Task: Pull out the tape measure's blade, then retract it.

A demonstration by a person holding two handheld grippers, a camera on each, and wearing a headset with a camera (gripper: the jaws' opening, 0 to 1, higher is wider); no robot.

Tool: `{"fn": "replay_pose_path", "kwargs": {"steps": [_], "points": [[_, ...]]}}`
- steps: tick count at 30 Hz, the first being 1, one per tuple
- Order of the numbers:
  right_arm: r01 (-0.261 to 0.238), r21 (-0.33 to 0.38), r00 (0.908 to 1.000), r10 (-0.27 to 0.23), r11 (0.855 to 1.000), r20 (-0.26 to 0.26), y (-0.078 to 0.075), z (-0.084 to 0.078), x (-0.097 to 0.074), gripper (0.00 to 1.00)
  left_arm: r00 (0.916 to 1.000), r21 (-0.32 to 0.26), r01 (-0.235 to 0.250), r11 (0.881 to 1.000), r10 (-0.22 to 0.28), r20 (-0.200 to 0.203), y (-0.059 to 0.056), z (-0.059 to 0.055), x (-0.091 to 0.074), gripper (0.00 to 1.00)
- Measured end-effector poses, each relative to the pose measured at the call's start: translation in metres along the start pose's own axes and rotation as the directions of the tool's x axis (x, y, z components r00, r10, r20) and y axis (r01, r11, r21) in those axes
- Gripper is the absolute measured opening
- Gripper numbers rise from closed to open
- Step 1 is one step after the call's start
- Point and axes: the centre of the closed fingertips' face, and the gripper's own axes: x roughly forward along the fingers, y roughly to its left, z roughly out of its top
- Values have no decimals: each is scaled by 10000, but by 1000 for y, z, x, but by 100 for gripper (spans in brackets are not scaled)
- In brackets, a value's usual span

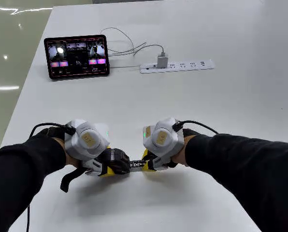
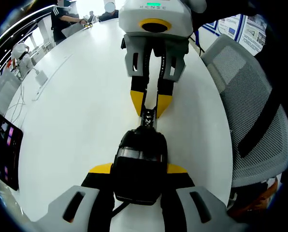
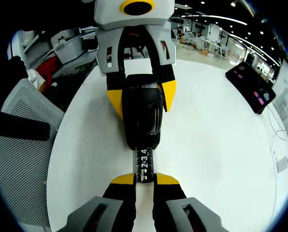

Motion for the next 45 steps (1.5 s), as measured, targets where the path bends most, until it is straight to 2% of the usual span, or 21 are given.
{"fn": "replay_pose_path", "kwargs": {"steps": [28, 35, 45], "points": [[109, 23, 9997, -109, 9999, -206, -5, -27, -21, 8, 10000, -43, 28, 10000, -28, -79, 1, 0, 0, 31], [79, -85, 9997, -81, 9999, -250, -4, -31, -22, 8, 10000, -37, 12, 10000, -12, -88, 1, -1, 1, 31], [75, 118, 9997, -72, 9999, -229, -4, -38, -26, 8, 9999, -42, 8, 10000, -9, -100, 1, -1, 1, 31]]}}
